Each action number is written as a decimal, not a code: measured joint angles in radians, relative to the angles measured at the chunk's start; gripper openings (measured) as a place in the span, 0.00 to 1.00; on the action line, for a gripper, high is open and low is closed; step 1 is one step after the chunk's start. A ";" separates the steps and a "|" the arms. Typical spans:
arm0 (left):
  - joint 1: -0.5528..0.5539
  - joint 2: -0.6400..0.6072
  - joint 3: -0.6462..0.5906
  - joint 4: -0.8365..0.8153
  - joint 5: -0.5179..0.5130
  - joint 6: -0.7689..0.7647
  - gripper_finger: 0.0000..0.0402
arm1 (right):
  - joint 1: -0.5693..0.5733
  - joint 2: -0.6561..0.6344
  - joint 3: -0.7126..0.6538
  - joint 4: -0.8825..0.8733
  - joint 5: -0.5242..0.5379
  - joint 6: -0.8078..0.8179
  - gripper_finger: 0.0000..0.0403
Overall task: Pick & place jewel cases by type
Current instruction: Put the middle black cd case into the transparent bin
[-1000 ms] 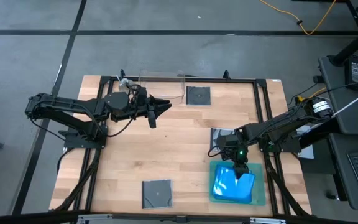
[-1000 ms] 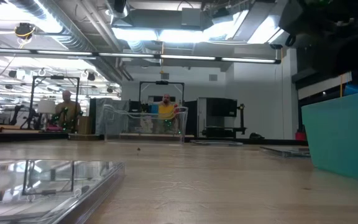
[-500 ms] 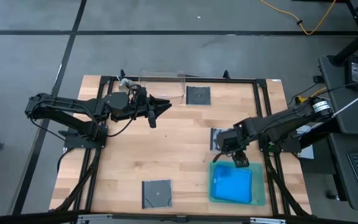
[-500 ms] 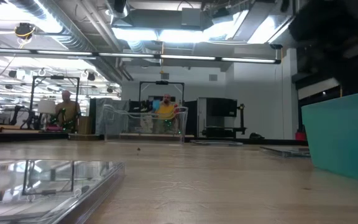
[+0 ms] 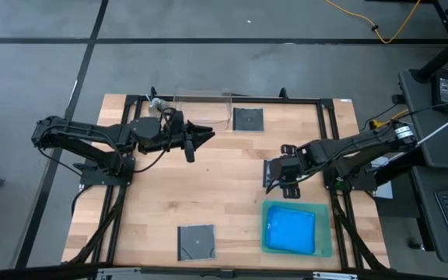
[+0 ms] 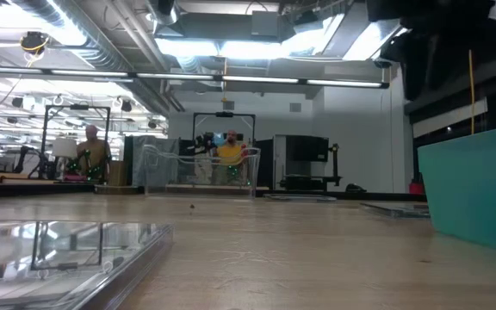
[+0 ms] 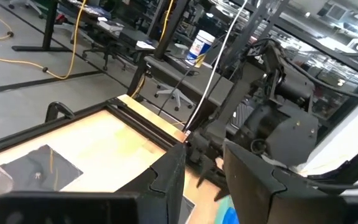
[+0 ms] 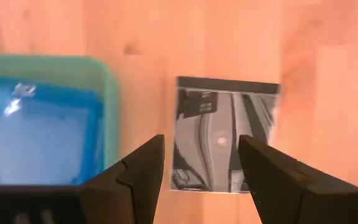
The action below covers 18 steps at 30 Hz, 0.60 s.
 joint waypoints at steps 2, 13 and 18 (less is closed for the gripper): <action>-0.007 0.000 0.000 0.000 -0.001 0.000 0.26 | 0.000 -0.013 0.000 -0.004 0.048 0.053 0.52; -0.023 0.000 0.000 -0.008 0.001 0.004 0.26 | -0.025 -0.193 -0.066 -0.113 0.202 0.386 0.50; -0.022 0.000 0.001 -0.017 0.001 0.014 0.26 | -0.049 -0.314 -0.192 -0.144 0.115 0.494 0.41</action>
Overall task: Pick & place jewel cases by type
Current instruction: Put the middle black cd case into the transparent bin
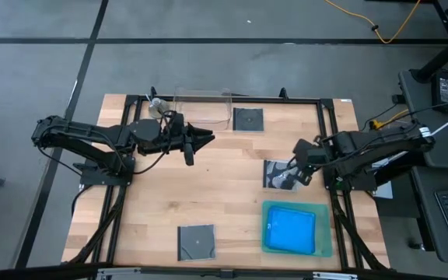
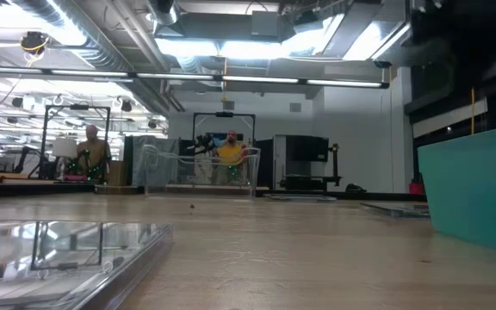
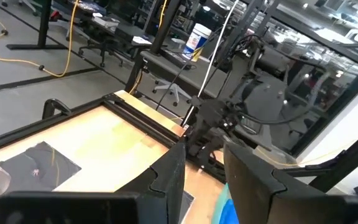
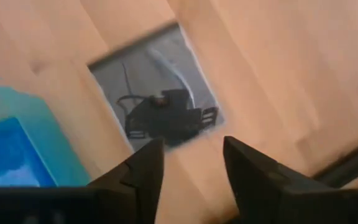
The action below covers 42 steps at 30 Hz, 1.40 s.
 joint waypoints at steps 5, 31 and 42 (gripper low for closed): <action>0.001 0.000 0.000 -0.012 0.000 0.016 0.26 | -0.010 -0.085 -0.127 0.002 -0.073 0.054 0.27; 0.074 0.015 0.000 -0.070 -0.010 0.067 0.26 | -0.011 -0.099 -0.497 0.309 -0.198 0.035 0.01; 0.100 0.109 0.000 -0.065 -0.009 -0.024 0.26 | -0.050 -0.002 -0.512 0.404 -0.250 -0.118 0.01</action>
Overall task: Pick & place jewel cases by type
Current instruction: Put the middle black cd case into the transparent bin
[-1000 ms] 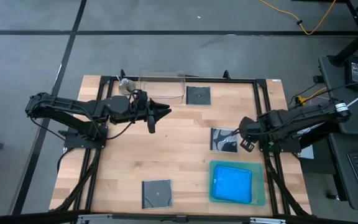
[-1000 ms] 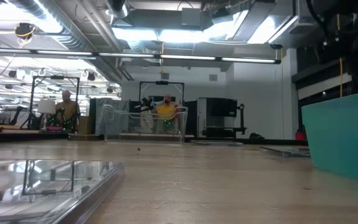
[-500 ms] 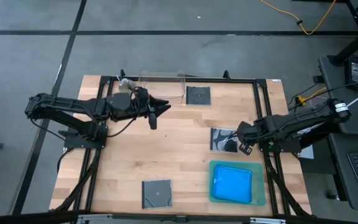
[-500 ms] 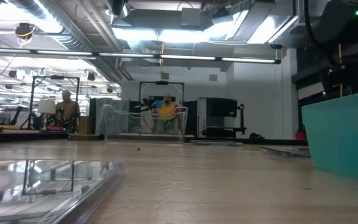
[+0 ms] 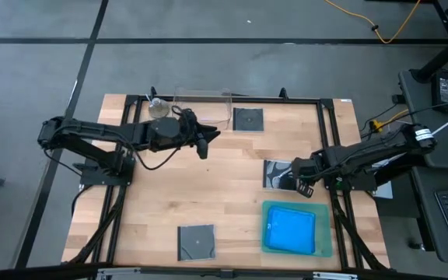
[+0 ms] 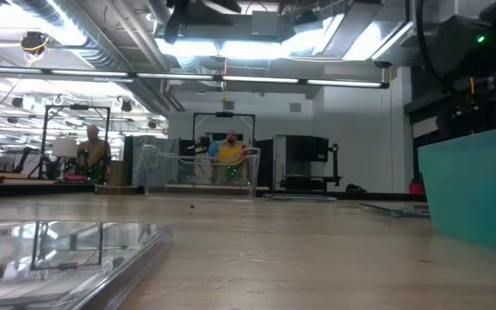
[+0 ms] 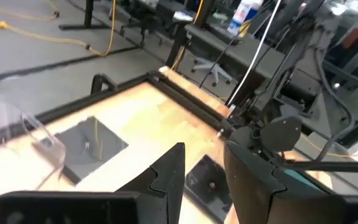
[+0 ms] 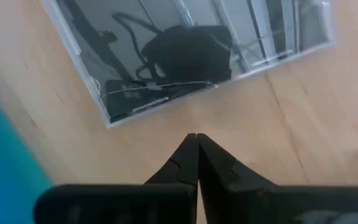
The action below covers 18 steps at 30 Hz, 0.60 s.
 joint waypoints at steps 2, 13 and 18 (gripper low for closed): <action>0.000 0.019 0.000 0.000 0.001 -0.016 0.26 | -0.021 0.038 0.000 0.022 -0.015 -0.028 0.02; -0.001 0.069 0.000 0.009 0.002 -0.084 0.26 | -0.109 0.219 0.031 0.171 -0.121 -0.162 0.02; -0.001 0.087 0.000 -0.017 0.001 -0.084 0.26 | -0.158 0.249 0.050 0.185 -0.139 -0.252 0.01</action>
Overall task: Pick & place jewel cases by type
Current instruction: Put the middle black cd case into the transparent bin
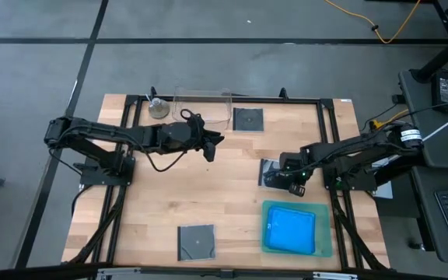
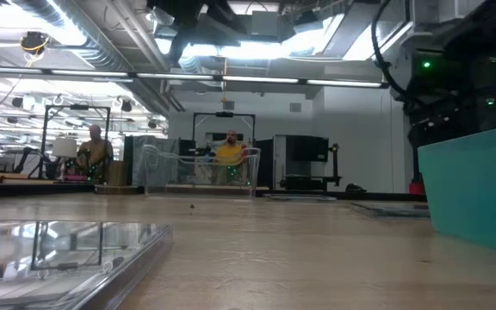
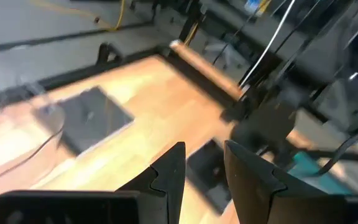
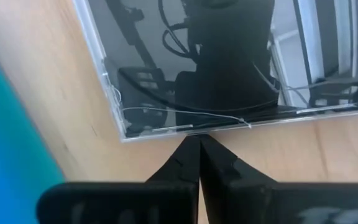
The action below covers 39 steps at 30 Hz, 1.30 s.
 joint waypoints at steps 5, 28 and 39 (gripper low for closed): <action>0.000 0.038 -0.001 -0.082 0.000 -0.050 0.26 | -0.041 0.018 0.006 0.041 -0.007 -0.037 0.01; 0.012 0.285 -0.001 -0.162 0.174 -0.378 0.33 | -0.121 0.089 0.010 0.276 0.015 -0.092 0.01; 0.042 0.314 -0.001 -0.142 0.168 -0.401 0.45 | -0.162 0.127 0.008 0.387 0.019 -0.121 0.01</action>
